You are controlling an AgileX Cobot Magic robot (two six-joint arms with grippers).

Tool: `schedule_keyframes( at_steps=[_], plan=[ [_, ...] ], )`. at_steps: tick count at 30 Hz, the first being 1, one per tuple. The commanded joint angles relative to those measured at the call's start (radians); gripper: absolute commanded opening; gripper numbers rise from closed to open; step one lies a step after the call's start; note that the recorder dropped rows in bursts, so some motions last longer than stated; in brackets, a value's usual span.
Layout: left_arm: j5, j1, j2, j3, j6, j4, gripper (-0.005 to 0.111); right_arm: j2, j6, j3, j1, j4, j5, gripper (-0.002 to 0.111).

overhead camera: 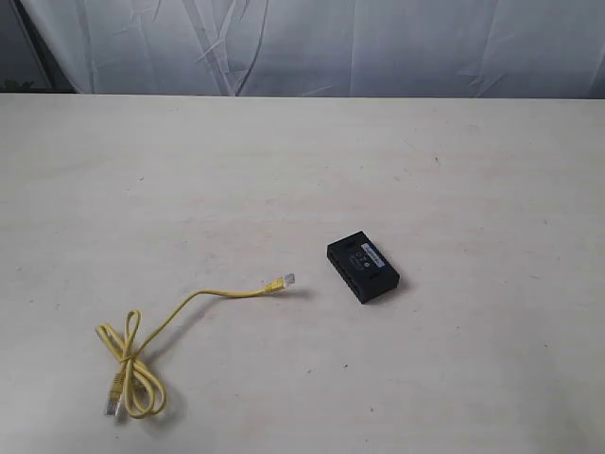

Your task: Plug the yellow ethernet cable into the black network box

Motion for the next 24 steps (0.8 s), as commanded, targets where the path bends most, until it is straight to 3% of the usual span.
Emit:
schedule_keyframes(
  at_steps=[1,17,24],
  plan=[
    [-0.013,0.003,-0.006,0.002,0.000,0.000,0.000,-0.007,-0.001,0.002,-0.003,-0.001,-0.009,0.000],
    [-0.013,0.003,-0.006,0.002,0.000,0.000,0.000,-0.007,-0.001,0.002,-0.003,-0.018,-0.035,0.000],
    [-0.013,0.003,-0.006,0.002,0.000,0.000,0.000,-0.007,0.000,0.002,-0.003,0.244,-0.197,0.000]
  ],
)
